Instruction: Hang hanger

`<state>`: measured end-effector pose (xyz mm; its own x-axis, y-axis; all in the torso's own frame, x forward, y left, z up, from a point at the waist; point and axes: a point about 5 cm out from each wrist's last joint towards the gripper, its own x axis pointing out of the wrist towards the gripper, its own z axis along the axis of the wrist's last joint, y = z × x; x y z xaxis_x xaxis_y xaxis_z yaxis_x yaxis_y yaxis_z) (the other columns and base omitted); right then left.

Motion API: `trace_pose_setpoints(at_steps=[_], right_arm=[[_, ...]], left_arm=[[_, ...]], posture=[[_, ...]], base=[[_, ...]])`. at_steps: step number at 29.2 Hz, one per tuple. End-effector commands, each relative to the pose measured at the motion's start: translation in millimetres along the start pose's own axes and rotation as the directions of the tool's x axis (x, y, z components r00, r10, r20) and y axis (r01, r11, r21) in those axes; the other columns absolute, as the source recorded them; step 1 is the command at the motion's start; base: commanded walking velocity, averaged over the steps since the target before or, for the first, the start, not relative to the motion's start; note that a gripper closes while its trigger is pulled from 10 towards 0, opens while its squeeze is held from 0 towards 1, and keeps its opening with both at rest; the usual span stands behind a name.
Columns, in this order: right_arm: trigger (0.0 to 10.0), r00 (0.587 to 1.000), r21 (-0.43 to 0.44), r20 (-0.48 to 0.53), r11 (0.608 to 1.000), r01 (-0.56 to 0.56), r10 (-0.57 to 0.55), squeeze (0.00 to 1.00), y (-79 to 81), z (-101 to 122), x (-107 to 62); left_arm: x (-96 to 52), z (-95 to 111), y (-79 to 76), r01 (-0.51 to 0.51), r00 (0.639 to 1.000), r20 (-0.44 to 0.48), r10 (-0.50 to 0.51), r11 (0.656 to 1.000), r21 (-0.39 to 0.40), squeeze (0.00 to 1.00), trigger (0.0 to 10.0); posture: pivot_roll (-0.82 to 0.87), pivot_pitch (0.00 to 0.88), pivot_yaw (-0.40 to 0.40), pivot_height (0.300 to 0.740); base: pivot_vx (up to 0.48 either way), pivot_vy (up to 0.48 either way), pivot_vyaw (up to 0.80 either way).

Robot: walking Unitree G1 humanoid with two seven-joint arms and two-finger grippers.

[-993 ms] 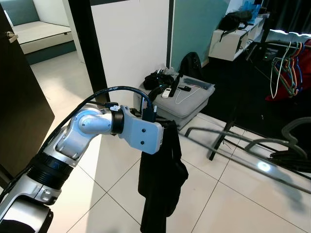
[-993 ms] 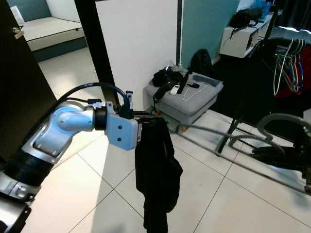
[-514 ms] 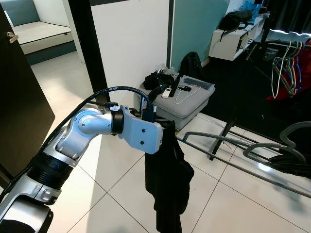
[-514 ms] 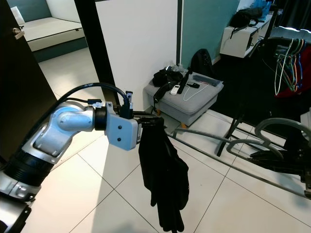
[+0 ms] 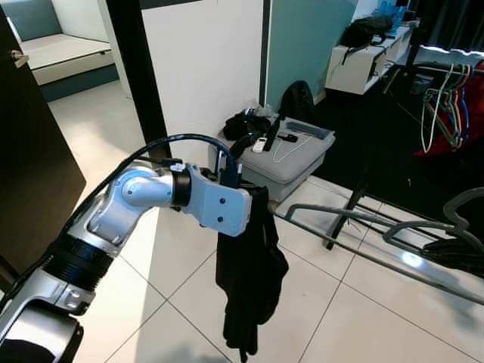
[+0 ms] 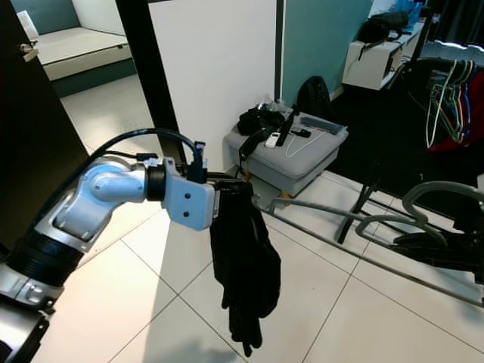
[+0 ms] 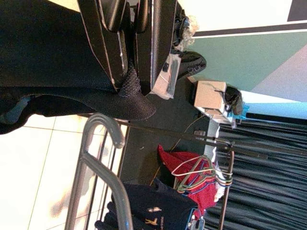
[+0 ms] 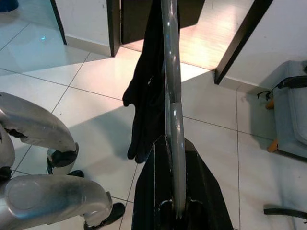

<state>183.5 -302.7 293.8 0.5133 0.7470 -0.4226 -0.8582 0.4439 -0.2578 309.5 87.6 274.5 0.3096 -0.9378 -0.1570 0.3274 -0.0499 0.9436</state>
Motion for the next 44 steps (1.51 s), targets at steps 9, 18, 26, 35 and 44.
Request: trace_pose_setpoints(at_steps=[9, 18, 26, 35, 44], right_arm=[[10.0, 1.0, -0.007, -0.01, 1.0, -0.009, 0.009, 0.0, 2.3, -0.2, 5.3], [10.0, 1.0, -0.012, -0.014, 1.0, 0.018, -0.019, 0.0, -2.6, -2.4, 8.6], [10.0, 1.0, -0.008, -0.022, 1.0, 0.005, -0.006, 0.0, -2.1, -4.3, 12.6], [10.0, 0.999, 0.012, -0.033, 1.0, -0.025, 0.025, 0.0, 0.6, -11.8, 27.6], [10.0, 0.998, 0.018, -0.059, 1.0, -0.01, 0.011, 0.0, -4.2, -19.3, 41.6]], left_arm=[[-4.9, 1.4, 6.5, -0.009, 1.0, -0.001, 0.009, 0.999, 0.036, 0.0, 10.0], [-4.2, 5.6, 8.4, -0.013, 1.0, 0.022, 0.012, 0.999, 0.043, 0.0, 10.0], [-3.3, 9.5, 9.7, -0.016, 0.999, 0.039, 0.014, 0.999, 0.047, 0.0, 10.0], [0.6, 14.9, 9.7, -0.02, 0.997, 0.069, 0.017, 0.999, 0.046, 0.0, 10.0], [2.5, 18.4, 9.4, -0.021, 0.996, 0.086, 0.017, 0.999, 0.046, 0.0, 10.0]], posture=[[-0.07, 0.044, 0.054, 0.74], [-0.07, 0.034, 0.051, 0.74], [-0.07, 0.04, 0.051, 0.74], [-0.07, 0.043, 0.053, 0.74], [-0.07, 0.044, 0.052, 0.74]], base=[[0.0, 0.0, 0.0], [0.0, 0.0, 0.0], [0.0, 0.0, 0.0], [0.0, 0.0, 0.0], [0.0, 0.0, 0.0]])
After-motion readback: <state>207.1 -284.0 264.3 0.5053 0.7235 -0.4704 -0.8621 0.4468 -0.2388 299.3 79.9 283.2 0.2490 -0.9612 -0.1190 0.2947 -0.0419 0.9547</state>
